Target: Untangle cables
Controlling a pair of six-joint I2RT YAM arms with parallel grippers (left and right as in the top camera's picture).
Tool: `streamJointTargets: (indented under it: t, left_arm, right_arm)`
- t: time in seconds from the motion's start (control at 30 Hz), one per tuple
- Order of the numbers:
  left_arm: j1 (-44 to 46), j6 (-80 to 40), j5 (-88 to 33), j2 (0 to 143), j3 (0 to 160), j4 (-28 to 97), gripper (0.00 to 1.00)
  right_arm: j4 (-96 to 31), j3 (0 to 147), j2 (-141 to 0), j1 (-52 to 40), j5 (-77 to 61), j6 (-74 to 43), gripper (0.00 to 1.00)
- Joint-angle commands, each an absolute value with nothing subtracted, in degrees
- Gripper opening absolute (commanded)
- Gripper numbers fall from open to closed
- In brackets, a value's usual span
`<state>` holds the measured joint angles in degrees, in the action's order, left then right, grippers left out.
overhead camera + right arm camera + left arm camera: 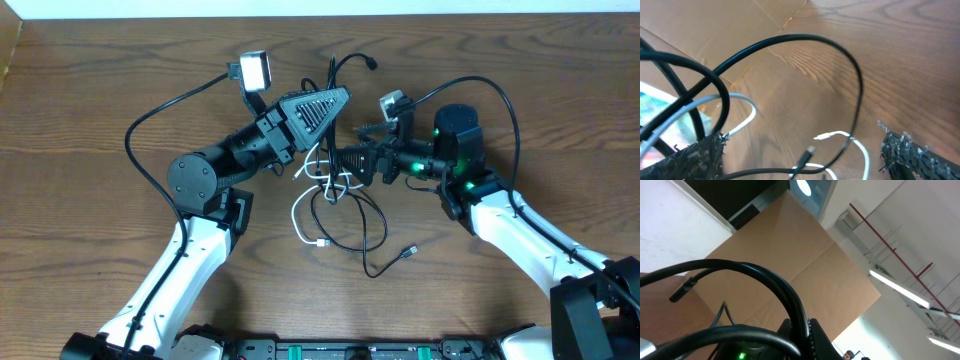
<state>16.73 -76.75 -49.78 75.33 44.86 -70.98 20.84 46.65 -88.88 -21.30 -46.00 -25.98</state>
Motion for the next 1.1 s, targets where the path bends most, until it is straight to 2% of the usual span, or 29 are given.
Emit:
streamJointTargets:
  t: [0.0,0.17,0.4,0.8,0.83,0.87,0.93,1.0,1.07]
  left_arm:
    - [16.80,-71.42,-51.86,74.89,46.00,-71.88,0.08]
    - [16.80,-62.74,-56.97,74.89,45.98,-71.77,0.08]
    - [16.80,-50.98,-61.30,74.91,45.98,-62.26,0.08]
    - [16.80,-50.59,-61.08,74.91,45.98,-56.60,0.09]
    - [16.80,-50.48,-61.06,74.91,45.98,-56.53,0.25]
    - [16.80,-48.40,-61.08,74.91,45.98,-55.83,0.36]
    - [16.80,-38.57,-61.01,74.91,45.98,-48.71,0.65]
    - [16.80,-32.53,-60.27,74.91,45.98,-41.87,0.72]
    - [16.80,-27.35,-56.58,74.91,45.98,-32.45,0.74]
  right_arm:
    - [20.78,46.72,-89.49,-19.55,-48.58,-32.77,0.99]
    - [20.82,46.70,-89.49,-17.93,-50.94,-34.28,0.99]
    - [20.80,46.72,-89.49,-16.91,-52.23,-36.36,0.99]
    - [16.19,46.72,-89.49,-15.07,-51.22,-35.92,0.99]
    - [14.76,46.72,-89.49,-15.09,-51.16,-35.53,0.99]
    - [13.82,46.72,-89.49,-15.09,-51.16,-34.76,0.99]
    - [12.23,46.72,-89.49,-15.09,-50.92,-33.74,0.99]
    - [11.79,46.72,-89.49,-15.05,-50.98,-33.76,0.99]
    - [10.83,46.72,-89.49,-14.96,-50.96,-33.69,0.99]
